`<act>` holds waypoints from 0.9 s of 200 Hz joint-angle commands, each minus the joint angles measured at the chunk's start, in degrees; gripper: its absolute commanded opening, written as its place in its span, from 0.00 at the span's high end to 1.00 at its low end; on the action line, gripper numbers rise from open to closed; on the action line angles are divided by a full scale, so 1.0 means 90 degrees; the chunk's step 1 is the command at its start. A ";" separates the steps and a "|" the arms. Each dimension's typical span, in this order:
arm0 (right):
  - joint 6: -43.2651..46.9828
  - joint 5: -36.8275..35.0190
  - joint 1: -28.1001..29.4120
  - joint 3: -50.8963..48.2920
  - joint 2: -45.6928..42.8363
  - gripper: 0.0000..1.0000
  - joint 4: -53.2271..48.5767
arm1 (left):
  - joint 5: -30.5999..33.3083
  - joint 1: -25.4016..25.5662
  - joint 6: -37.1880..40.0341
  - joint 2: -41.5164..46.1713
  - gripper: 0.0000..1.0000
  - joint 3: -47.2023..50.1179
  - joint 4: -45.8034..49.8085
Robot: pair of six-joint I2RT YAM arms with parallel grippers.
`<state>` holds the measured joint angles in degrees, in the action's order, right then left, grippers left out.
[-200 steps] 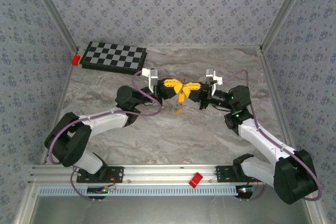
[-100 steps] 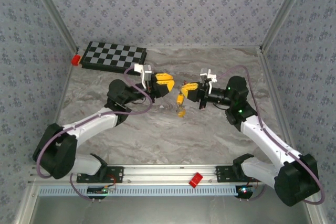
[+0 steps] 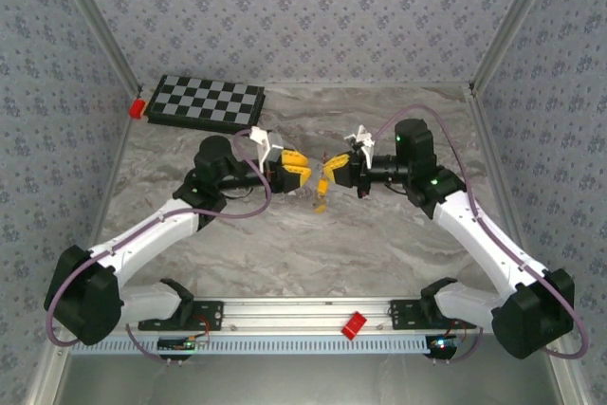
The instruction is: Put the keys on the keyring
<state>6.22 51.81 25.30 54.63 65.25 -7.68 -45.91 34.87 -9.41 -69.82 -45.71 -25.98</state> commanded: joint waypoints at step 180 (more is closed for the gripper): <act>0.0910 -0.0039 0.0526 0.0471 0.0376 1.00 -0.1094 | -0.0800 0.0097 0.1218 -0.0513 0.76 -0.0692 0.1423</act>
<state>13.15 50.37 29.39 56.55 68.16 -16.29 -51.51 35.38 -0.01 -74.13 -50.06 -13.98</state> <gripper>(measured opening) 0.040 0.263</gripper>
